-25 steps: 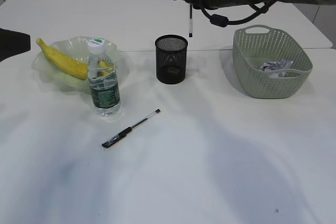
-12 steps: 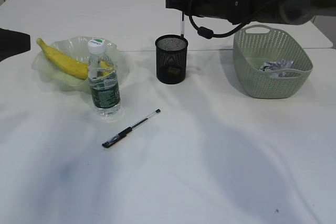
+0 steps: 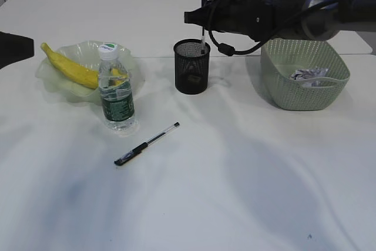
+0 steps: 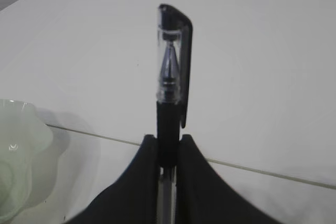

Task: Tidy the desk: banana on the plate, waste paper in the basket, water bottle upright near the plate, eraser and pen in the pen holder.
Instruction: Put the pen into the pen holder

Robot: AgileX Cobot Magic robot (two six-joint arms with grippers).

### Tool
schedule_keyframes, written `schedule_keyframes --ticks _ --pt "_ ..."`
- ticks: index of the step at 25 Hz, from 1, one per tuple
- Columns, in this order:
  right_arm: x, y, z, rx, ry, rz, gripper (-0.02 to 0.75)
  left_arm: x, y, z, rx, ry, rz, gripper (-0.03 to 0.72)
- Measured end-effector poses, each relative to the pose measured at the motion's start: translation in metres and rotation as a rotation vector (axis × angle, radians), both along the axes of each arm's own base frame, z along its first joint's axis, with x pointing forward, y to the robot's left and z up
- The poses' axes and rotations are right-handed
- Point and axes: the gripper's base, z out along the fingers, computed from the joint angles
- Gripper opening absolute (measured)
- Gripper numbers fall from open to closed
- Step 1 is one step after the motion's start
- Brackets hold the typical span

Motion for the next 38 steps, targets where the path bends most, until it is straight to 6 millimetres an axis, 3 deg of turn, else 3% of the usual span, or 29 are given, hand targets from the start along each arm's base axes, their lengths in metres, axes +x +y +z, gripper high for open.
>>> schedule_keyframes --ticks 12,25,32,38 --pt "-0.001 0.011 -0.016 0.006 0.033 0.013 0.049 0.000 0.000 0.000 0.000 0.000 0.000 0.514" --pt "-0.001 0.011 -0.016 0.006 0.031 0.013 0.214 0.000 0.000 0.000 0.000 0.000 0.000 0.514" --pt "-0.001 0.011 -0.016 0.006 0.033 0.013 0.234 0.000 0.000 0.000 0.000 0.000 0.000 0.514" --pt "-0.009 0.009 0.003 -0.006 0.077 0.023 0.235 0.000 0.000 0.000 0.000 0.000 0.000 0.514"
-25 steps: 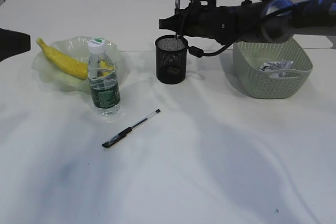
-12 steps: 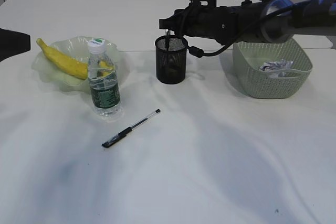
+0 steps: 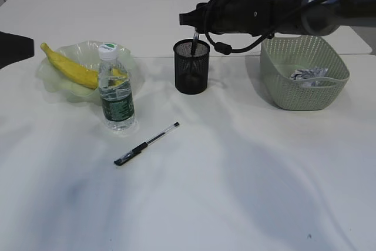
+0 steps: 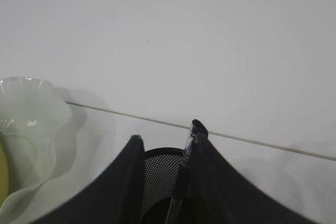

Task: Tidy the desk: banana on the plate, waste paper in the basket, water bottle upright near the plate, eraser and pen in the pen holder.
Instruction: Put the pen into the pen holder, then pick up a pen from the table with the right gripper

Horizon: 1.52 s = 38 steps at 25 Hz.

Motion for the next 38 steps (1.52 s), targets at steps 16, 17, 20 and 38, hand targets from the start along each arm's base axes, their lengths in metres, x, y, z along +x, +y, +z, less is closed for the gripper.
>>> schedule_keyframes --ticks 16,17,20,38 --pt "-0.057 -0.016 0.079 -0.115 0.281 0.067 0.237 0.000 0.000 0.000 0.000 0.000 0.000 0.514" --pt "-0.061 -0.017 0.082 -0.122 0.303 0.070 0.238 0.000 0.000 0.000 0.000 0.000 0.000 0.514" --pt "-0.072 -0.021 0.088 -0.154 0.374 0.085 0.238 0.000 0.000 0.000 0.000 0.000 0.000 0.514" --pt "-0.122 -0.002 0.086 -0.425 0.648 0.407 0.239 0.000 0.000 0.000 0.000 0.000 0.000 0.514"
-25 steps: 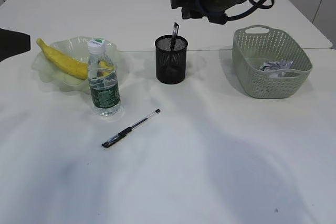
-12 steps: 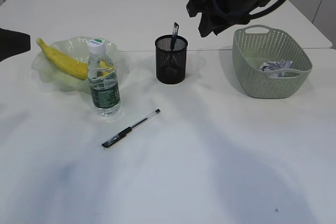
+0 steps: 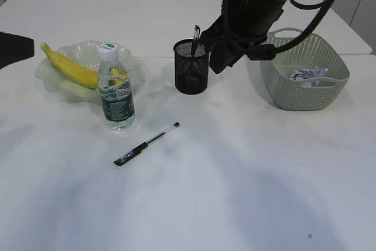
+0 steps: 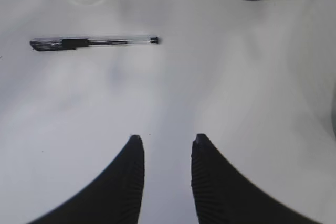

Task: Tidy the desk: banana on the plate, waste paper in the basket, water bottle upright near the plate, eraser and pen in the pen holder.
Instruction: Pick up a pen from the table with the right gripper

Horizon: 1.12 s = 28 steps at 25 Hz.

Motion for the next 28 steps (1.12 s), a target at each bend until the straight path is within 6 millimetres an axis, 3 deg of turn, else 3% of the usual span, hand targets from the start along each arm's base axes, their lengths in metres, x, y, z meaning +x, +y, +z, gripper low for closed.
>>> schedule_keyframes --ticks 6,15,28 --pt "-0.009 0.028 -0.003 -0.043 -0.060 0.119 0.239 0.000 0.000 0.000 0.000 0.000 0.000 0.514" --pt "-0.004 0.058 -0.034 -0.135 -0.083 0.380 0.239 0.000 0.000 0.000 0.000 0.000 0.000 0.514" --pt "0.027 0.098 -0.061 -0.123 -0.209 0.823 0.239 0.000 0.000 0.000 0.000 0.000 0.000 0.514"
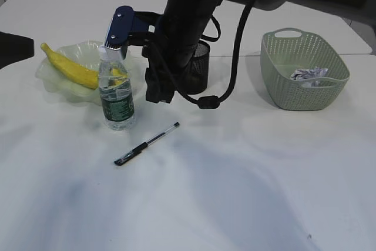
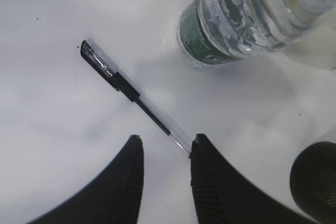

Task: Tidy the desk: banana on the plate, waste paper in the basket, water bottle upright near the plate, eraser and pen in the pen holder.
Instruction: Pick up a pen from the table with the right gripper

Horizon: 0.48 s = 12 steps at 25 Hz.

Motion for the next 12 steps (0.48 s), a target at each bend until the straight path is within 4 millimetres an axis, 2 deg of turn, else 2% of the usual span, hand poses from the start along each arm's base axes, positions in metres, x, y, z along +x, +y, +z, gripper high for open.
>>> schedule_keyframes --ticks 8,12 --pt "0.004 0.000 -0.008 -0.029 -0.017 0.011 0.239 0.000 0.000 0.000 0.000 0.000 0.000 0.514" --pt "0.006 0.004 -0.018 -0.043 -0.063 0.170 0.239 0.000 0.000 0.000 0.000 0.000 0.000 0.514"
